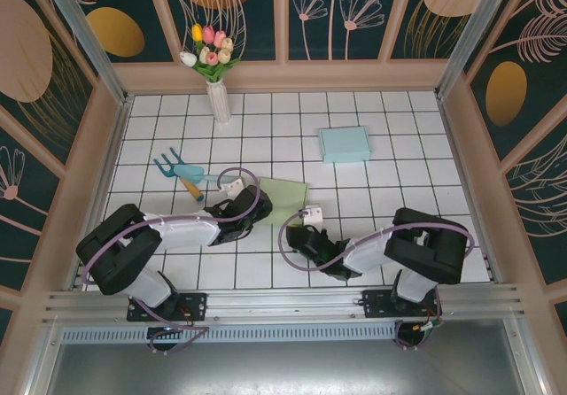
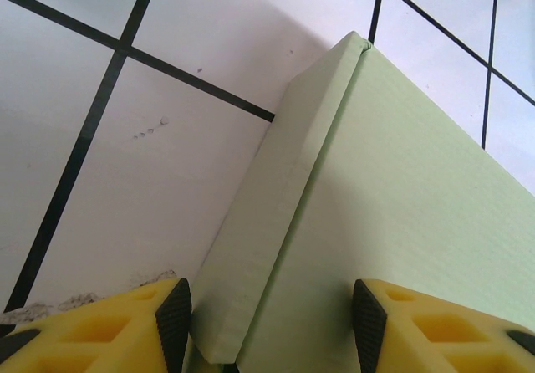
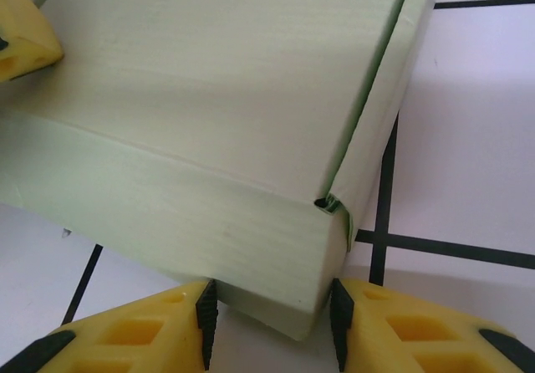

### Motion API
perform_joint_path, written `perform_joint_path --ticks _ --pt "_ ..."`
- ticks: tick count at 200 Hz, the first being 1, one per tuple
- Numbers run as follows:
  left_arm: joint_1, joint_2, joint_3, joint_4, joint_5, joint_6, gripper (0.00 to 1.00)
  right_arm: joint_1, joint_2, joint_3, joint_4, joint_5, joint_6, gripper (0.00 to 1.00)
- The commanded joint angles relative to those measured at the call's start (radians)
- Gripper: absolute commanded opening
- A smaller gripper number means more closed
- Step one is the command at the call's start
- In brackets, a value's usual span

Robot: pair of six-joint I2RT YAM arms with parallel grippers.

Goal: Fold the paper box

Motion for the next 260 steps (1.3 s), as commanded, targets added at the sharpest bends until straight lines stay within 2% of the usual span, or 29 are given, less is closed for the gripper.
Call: perform_joint_path --ticks 1,51,105,124,172,228,260 --pt "-0.002 0.051 -0.026 -0.143 0.009 -0.001 0.55 -0.002 0.042 -0.026 0.037 0.049 -0.018 0.44" --pt "-0.002 0.06 -0.026 -0.137 0.01 -0.003 0.55 -0.014 0.052 -0.034 0.052 0.093 -0.009 0.46" --pt "-0.002 0.069 -0.023 -0.134 0.023 -0.003 0.54 -0.075 0.021 -0.038 0.039 0.067 0.022 0.47" --pt "-0.001 0.065 -0.024 -0.134 0.032 0.007 0.54 -0.112 0.0 -0.038 0.045 0.013 0.006 0.47" --pt "-0.003 0.076 -0.024 -0.079 0.109 0.068 0.53 -0.26 0.033 -0.019 0.099 -0.226 -0.011 0.47" --pt "-0.002 0.161 -0.006 -0.001 0.218 0.083 0.53 -0.286 0.093 0.068 0.112 -0.335 -0.029 0.46" --pt "-0.002 0.118 -0.019 -0.005 0.209 0.078 0.53 -0.32 0.085 0.067 0.106 -0.39 -0.01 0.47"
